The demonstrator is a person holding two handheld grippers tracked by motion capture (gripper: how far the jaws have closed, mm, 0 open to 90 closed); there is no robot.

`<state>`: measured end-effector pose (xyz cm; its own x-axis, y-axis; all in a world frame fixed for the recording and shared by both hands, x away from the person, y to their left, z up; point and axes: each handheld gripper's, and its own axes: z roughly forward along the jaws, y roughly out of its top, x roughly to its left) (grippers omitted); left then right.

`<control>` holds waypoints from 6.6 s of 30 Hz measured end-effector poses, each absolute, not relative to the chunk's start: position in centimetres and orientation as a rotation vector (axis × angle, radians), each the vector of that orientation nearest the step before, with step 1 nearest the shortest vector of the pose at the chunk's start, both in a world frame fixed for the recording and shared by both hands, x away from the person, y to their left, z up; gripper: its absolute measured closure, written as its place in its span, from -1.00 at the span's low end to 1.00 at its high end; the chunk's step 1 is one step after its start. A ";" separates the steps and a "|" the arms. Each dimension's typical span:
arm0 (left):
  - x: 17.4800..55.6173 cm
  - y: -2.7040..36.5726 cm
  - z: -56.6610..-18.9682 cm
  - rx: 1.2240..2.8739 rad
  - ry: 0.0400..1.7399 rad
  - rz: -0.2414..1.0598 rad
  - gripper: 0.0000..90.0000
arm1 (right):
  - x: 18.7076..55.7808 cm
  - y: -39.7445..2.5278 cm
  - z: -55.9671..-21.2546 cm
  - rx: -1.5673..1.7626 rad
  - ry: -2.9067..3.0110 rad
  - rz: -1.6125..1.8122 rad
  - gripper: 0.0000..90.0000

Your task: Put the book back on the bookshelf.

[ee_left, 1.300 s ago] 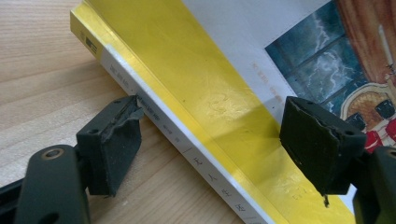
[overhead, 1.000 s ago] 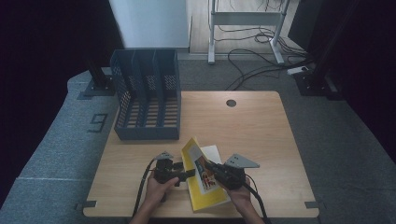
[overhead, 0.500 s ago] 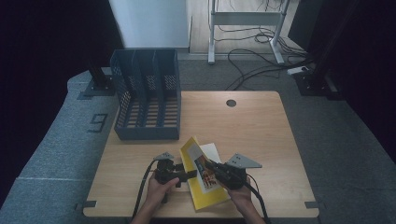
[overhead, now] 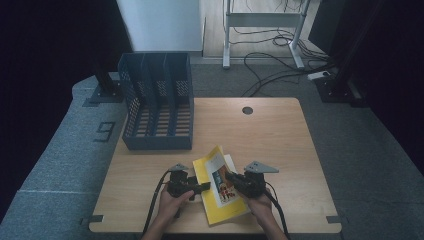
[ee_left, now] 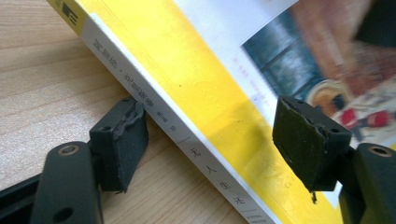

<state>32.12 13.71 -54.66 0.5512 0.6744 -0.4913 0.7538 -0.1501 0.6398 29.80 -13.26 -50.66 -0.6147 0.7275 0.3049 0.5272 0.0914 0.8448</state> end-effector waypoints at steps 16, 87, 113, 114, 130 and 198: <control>31.7 13.3 -54.7 1.882 1.170 -0.052 -0.37 | 31.0 -13.6 -52.5 1.227 2.269 1.165 0.12; 32.0 15.2 -54.5 1.789 1.168 -0.147 0.28 | 30.5 -10.8 -54.1 1.236 2.391 1.196 -0.39; 30.9 14.9 -52.8 1.790 1.064 -0.064 0.43 | 30.4 -11.0 -53.6 1.225 2.409 1.253 -0.51; 30.8 14.9 -52.7 1.786 1.060 -0.063 0.43 | 30.5 -11.0 -53.6 1.223 2.409 1.258 -0.52; 30.2 14.7 -51.6 1.795 0.997 -0.026 0.45 | 30.4 -11.4 -53.1 1.212 2.405 1.306 -0.57; 27.3 14.2 -46.7 1.797 0.829 0.082 0.61 | 29.1 -12.1 -48.8 0.939 2.198 1.574 -0.65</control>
